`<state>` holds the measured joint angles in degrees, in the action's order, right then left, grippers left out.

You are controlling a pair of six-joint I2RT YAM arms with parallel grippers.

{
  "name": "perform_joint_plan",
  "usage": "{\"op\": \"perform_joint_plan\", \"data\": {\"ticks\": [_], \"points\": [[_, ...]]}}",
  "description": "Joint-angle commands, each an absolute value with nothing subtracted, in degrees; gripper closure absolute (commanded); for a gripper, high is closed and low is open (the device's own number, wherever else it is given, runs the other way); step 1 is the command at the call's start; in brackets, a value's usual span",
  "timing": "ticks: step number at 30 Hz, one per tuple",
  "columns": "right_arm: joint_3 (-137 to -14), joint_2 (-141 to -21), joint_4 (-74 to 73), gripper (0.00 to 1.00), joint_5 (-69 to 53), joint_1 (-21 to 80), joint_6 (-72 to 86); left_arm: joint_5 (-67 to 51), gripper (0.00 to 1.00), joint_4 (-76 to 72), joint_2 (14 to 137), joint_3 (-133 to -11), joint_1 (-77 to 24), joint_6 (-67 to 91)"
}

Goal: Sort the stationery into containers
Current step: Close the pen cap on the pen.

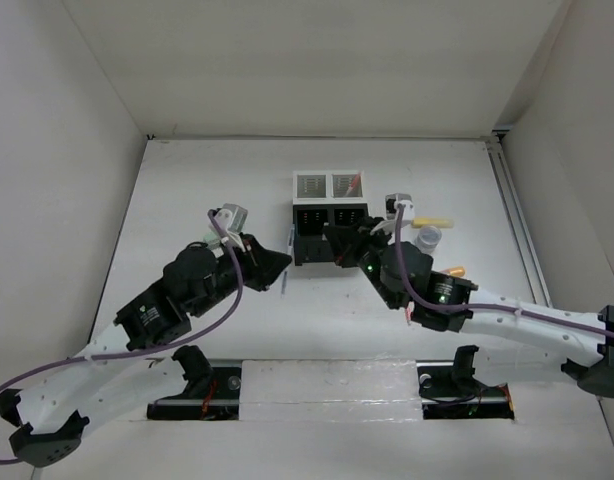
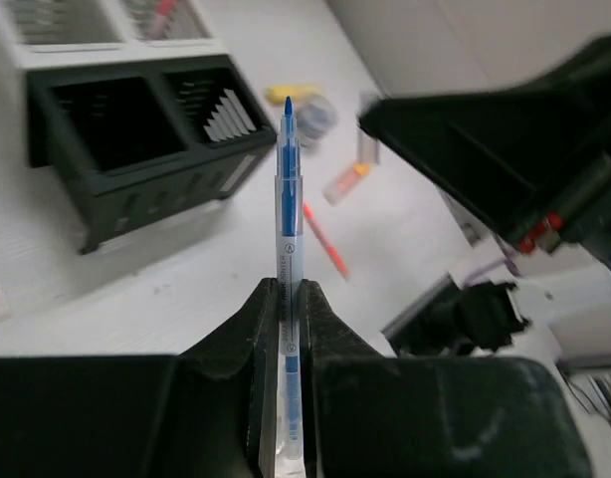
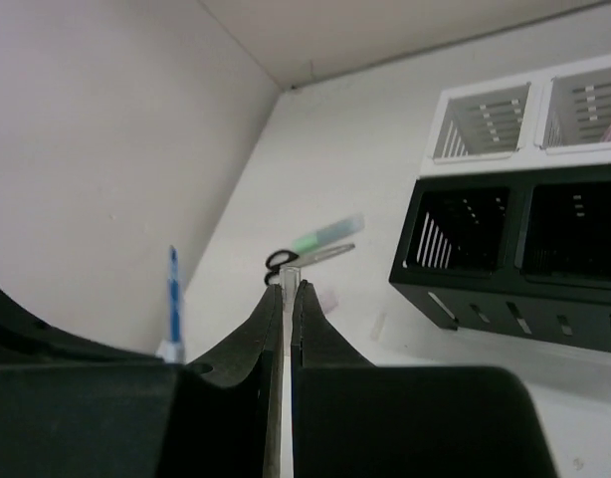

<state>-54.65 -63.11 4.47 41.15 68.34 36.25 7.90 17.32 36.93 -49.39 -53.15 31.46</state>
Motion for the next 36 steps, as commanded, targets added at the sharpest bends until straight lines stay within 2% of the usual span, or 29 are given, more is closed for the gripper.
{"op": "perform_joint_plan", "data": {"ticks": [1,3,9,36], "points": [[-53.26,-61.08,14.50,1.00,42.10,66.72,36.39,-8.94,1.00,3.88,39.45,-47.38,-53.09,28.56],[-53.88,-60.47,14.50,1.00,42.88,66.18,35.60,-12.99,1.00,-0.25,41.57,-46.58,-53.09,28.04],[-50.98,-55.99,18.81,1.00,41.58,62.58,35.50,-14.33,1.00,-5.88,44.03,-43.95,-53.09,29.36],[-44.38,-52.38,22.06,1.00,35.68,61.88,38.41,-11.95,1.00,-7.47,47.54,-45.70,-53.09,27.60]]}}
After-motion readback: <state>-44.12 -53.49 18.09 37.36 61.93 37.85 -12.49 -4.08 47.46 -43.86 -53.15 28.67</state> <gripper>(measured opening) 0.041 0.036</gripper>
